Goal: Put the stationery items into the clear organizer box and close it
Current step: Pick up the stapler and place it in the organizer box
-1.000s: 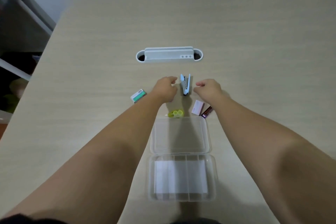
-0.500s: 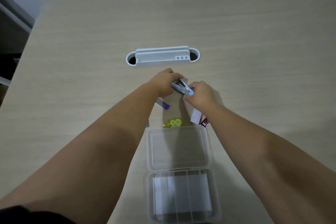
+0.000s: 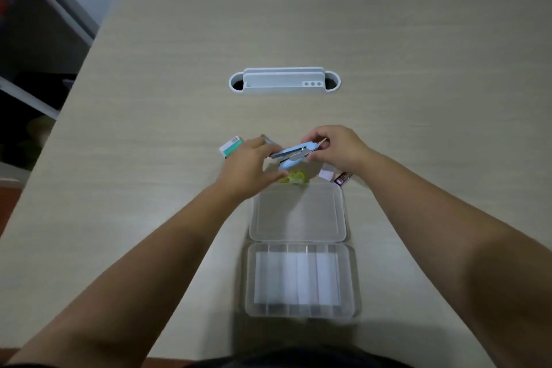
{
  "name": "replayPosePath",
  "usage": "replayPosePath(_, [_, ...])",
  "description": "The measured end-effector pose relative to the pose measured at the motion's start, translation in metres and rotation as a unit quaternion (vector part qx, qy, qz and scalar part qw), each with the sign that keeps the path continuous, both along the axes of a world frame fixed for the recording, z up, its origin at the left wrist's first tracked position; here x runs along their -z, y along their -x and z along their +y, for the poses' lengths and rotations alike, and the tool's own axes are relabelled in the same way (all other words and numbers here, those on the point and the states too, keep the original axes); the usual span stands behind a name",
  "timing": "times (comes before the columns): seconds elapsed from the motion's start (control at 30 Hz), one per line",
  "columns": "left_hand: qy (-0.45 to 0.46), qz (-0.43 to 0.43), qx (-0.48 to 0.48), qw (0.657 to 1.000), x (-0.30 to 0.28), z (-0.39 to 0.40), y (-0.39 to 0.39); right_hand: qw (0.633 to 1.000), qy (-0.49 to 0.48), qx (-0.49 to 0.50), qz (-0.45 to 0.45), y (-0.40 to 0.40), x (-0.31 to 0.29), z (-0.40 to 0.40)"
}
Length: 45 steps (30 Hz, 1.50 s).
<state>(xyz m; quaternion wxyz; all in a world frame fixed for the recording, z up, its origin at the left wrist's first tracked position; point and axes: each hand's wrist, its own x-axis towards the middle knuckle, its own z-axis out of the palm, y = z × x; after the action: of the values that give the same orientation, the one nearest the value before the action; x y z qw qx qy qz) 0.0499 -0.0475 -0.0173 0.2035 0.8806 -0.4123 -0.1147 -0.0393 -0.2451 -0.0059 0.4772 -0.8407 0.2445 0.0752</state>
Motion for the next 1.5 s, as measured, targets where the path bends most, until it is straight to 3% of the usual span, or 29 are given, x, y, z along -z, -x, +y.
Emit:
replayPosePath(0.13, [0.002, 0.03, -0.09, 0.995, 0.003, 0.055, 0.066, 0.985, 0.047, -0.16, 0.033, 0.015, -0.007, 0.037])
replayPosePath(0.3, [-0.019, 0.097, -0.165, 0.981, 0.004, 0.101, 0.14, 0.932, 0.124, -0.33, 0.083, 0.034, -0.011, 0.085])
replayPosePath(0.43, [-0.035, 0.101, -0.196, 0.975, 0.012, 0.128, 0.171, 0.898, 0.167, -0.404, 0.059, 0.044, -0.006, 0.115])
replayPosePath(0.57, [-0.081, 0.081, -0.212, 0.97, 0.015, 0.135, 0.187, 0.843, 0.231, -0.485, 0.032, 0.047, -0.001, 0.137])
replayPosePath(0.77, [-0.08, 0.102, -0.255, 0.958, 0.021, 0.137, 0.192, 0.747, 0.331, -0.575, -0.046, 0.041, -0.004, 0.154])
replayPosePath(0.87, [-0.078, 0.106, -0.264, 0.955, 0.025, 0.137, 0.199, 0.716, 0.349, -0.601, -0.067, 0.039, -0.004, 0.158])
replayPosePath(1.1, [-0.023, 0.101, -0.265, 0.959, 0.024, 0.132, 0.212, 0.715, 0.332, -0.609, -0.087, 0.041, -0.002, 0.148])
replayPosePath(1.5, [-0.027, 0.097, -0.258, 0.961, 0.037, 0.132, 0.219, 0.69, 0.364, -0.624, -0.036, 0.04, -0.003, 0.156])
